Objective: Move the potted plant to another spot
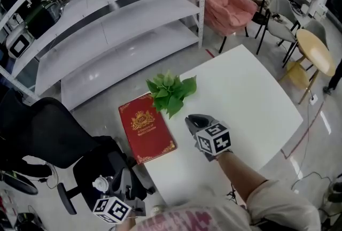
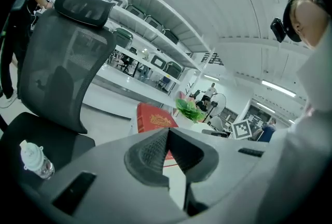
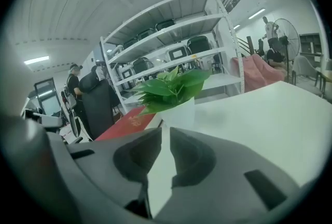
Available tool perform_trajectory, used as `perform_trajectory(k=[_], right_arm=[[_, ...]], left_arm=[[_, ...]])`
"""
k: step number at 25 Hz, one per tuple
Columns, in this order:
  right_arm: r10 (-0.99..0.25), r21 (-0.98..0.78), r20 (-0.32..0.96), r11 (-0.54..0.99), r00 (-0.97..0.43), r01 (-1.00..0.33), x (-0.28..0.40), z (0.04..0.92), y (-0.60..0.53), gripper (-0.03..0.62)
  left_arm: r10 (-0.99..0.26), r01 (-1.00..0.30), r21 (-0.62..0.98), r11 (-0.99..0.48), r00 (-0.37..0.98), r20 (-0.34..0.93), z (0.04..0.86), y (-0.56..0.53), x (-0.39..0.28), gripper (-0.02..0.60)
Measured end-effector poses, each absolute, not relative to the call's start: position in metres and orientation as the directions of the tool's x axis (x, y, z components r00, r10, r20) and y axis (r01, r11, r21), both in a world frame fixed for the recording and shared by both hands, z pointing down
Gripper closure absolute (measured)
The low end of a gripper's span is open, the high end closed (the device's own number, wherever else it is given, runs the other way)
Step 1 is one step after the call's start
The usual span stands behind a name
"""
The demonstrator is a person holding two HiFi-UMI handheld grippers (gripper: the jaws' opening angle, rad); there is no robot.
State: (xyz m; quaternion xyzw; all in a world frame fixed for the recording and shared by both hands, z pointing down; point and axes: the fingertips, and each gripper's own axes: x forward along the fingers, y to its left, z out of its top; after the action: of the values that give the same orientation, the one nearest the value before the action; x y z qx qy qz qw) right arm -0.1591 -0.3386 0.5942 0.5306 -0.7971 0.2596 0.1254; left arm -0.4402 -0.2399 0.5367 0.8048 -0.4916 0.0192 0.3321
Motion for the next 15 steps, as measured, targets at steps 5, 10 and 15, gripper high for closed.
perform_trajectory(k=[5, 10, 15], right_arm=[[-0.765, -0.274, 0.458, 0.364, -0.454, -0.89, -0.16, 0.601, -0.36, 0.406], [-0.744, -0.197, 0.447, 0.461, -0.498, -0.865, -0.172, 0.606, -0.378, 0.187], [-0.768, -0.147, 0.43, 0.46, -0.475, -0.876, -0.171, 0.608, -0.401, 0.15]], left_arm=[[-0.793, -0.828, 0.516, -0.218, 0.459, 0.401, 0.547, -0.233, -0.458, 0.58], [-0.806, -0.857, 0.494, -0.147, 0.393, 0.443, 0.555, -0.224, -0.48, 0.58], [-0.805, -0.867, 0.482, -0.126, 0.374, 0.461, 0.558, -0.224, -0.484, 0.58]])
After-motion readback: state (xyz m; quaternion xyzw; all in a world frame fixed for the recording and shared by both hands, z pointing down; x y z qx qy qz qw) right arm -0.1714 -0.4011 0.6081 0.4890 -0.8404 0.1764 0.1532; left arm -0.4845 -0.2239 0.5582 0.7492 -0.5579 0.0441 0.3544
